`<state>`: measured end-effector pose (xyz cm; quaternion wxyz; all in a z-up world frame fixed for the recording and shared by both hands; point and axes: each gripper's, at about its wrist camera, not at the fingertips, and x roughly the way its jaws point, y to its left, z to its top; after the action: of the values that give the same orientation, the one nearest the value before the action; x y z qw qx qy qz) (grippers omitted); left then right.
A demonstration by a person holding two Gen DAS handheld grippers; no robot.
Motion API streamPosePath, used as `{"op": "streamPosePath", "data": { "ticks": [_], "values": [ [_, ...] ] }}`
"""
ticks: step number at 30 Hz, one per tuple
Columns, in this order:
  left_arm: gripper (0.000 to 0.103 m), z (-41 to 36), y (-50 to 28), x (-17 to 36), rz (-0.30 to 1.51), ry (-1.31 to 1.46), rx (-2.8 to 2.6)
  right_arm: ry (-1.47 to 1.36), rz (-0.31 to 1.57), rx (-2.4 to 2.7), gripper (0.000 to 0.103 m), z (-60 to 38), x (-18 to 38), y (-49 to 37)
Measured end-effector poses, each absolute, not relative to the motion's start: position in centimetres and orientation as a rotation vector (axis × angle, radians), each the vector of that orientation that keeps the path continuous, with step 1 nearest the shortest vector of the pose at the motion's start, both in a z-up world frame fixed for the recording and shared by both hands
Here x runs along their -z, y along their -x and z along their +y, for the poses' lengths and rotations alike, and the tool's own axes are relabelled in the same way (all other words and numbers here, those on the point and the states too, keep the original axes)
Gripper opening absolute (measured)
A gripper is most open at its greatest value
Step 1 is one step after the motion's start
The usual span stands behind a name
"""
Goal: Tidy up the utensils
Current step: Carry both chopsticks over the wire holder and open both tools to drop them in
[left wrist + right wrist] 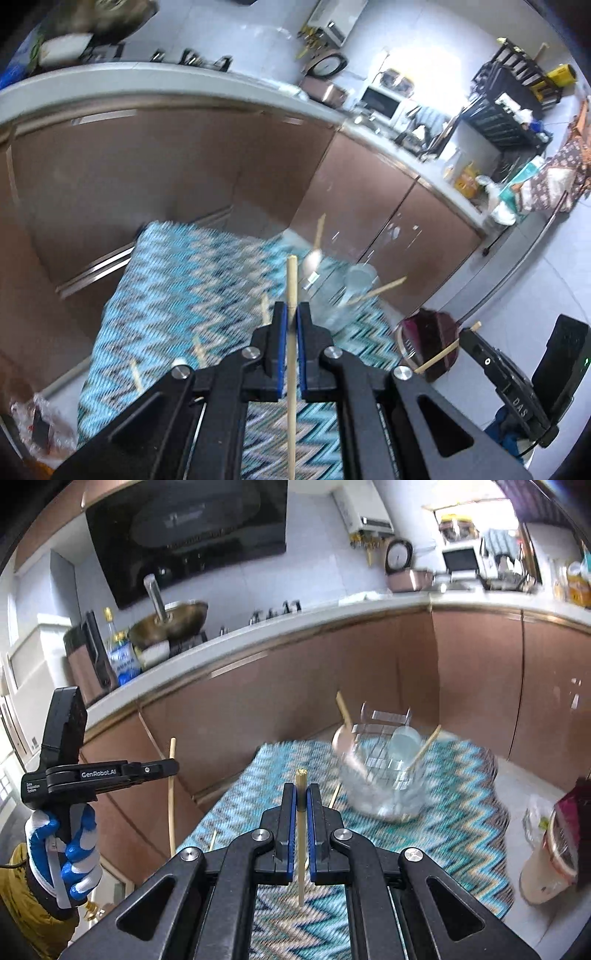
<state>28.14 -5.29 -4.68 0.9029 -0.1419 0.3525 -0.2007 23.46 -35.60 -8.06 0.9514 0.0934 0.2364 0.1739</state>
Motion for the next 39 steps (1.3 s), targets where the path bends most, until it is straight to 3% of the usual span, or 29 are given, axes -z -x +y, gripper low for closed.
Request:
{"op": "streamPosePath", "data": {
  "ticks": [12,21,30,34,37,39],
  "values": [
    [0.005,-14.0,-36.8,-2.6,0.462,0.316,0.430,-0.106,0.255,-0.284,0.005,-38.1,1.4,-29.0],
    [0.005,-19.3,-43.6,2.1,0.421,0.291,0.345,-0.042,0.284,-0.252,0.005,-38.3,5.1,-35.8],
    [0.005,-21.7,-45.4,8.0,0.425,0.238,0.303,-0.032,0.347,-0.215,0.005,-38.4,10.0,-38.6],
    [0.008,-21.7,-44.8,8.5,0.427,0.218,0.328,-0.041,0.362,-0.204,0.006,-38.5,10.8,-38.5],
    [0.028,-21.2,-43.8,7.9,0.425,0.208,0.346,-0.049,0.359,-0.191,0.008,-38.6,10.6,-37.9],
    [0.030,-20.5,-42.8,7.1,0.413,0.211,0.348,-0.053,0.353,-0.182,0.012,-38.5,10.3,-37.2]
  ]
}}
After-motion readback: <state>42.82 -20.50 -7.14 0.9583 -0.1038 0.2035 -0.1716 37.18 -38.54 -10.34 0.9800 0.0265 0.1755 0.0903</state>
